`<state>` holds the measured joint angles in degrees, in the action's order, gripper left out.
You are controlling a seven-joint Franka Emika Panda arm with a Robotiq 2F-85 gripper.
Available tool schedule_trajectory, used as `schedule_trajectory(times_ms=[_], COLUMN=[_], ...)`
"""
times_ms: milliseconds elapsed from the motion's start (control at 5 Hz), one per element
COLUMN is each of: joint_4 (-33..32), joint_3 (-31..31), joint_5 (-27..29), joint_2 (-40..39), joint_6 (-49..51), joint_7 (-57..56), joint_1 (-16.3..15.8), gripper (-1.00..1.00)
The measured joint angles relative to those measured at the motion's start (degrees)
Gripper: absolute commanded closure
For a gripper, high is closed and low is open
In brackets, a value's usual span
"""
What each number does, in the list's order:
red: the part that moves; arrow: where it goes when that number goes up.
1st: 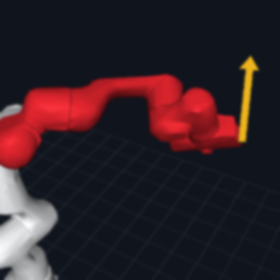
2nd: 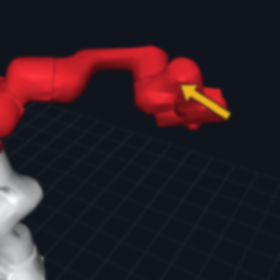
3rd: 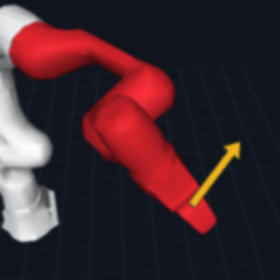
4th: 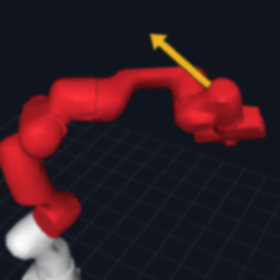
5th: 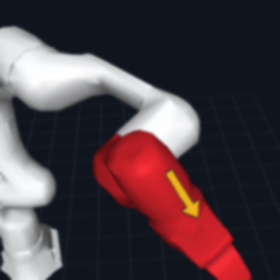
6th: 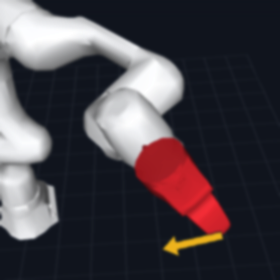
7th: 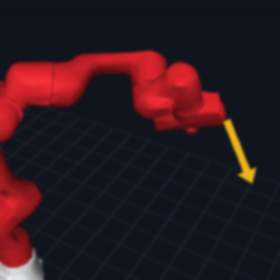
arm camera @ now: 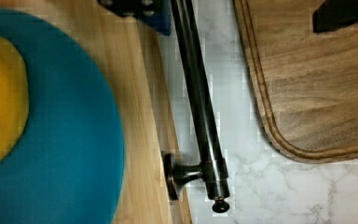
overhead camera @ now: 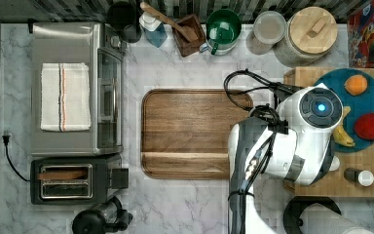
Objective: Open the drawer.
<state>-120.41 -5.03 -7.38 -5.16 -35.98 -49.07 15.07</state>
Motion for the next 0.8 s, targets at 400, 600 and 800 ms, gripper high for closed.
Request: schedule_trajectory(times_ms=[400, 600, 800], joint_4=[-0.22, -0.67, -1.01], joint_3=[0.23, 0.42, 0.42], joint_5=[1.87, 1.85, 1.92], joint_2=[-3.22, -4.91, -6.47], joint_6=[-2.57, -7.13, -12.56], joint_7=[-1.90, -2.74, -3.50], joint_1=[-0.07, 0.04, 0.67], gripper=[-1.00, -1.00, -1.00])
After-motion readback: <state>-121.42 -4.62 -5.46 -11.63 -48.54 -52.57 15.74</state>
